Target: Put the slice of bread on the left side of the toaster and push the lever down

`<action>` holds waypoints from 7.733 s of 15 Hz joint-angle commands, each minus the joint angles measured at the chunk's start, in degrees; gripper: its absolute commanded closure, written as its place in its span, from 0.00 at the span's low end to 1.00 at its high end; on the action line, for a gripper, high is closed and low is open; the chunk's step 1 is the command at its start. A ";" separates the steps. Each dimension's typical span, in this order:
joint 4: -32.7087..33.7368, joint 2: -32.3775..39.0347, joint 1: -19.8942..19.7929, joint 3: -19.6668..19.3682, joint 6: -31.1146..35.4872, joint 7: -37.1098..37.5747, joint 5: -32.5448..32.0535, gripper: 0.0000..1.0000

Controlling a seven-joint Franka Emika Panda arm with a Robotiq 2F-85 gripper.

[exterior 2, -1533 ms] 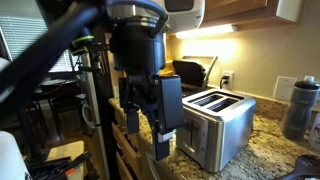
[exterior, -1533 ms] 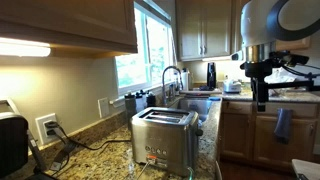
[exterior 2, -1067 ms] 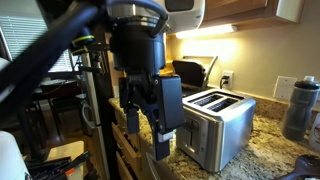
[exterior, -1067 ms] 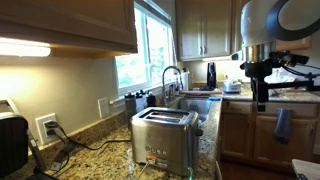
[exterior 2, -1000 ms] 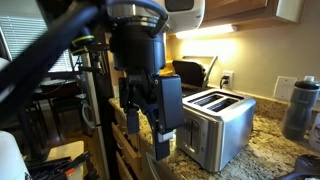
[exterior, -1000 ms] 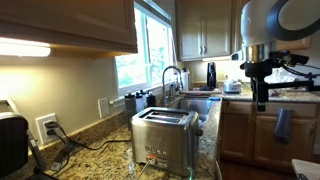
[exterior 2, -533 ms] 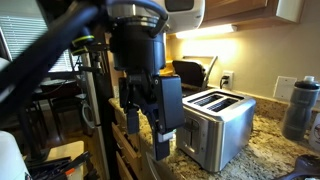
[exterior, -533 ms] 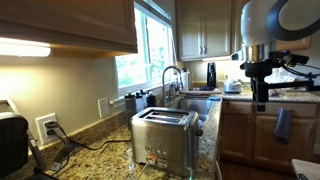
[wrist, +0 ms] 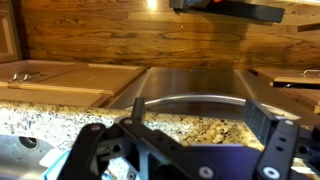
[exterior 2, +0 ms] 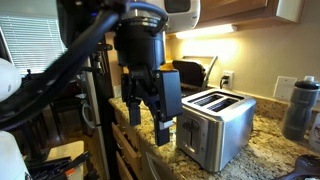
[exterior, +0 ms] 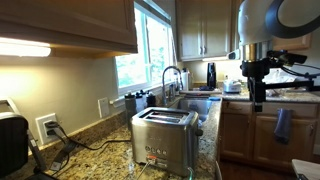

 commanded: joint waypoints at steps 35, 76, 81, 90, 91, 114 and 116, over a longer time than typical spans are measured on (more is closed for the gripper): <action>9.43 11.98 15.17 21.44 3.13 30.28 17.39 0.00; 26.03 49.27 22.30 22.96 23.46 34.52 18.99 0.00; 26.93 52.48 22.50 21.99 27.20 34.51 17.49 0.00; 28.66 53.51 22.16 19.62 28.06 34.10 16.25 0.67; 28.78 53.41 22.22 19.31 28.02 34.42 15.96 0.74; 29.83 42.25 19.48 17.14 16.19 32.59 16.94 0.93; 31.09 41.28 18.92 16.73 15.13 32.81 16.48 0.93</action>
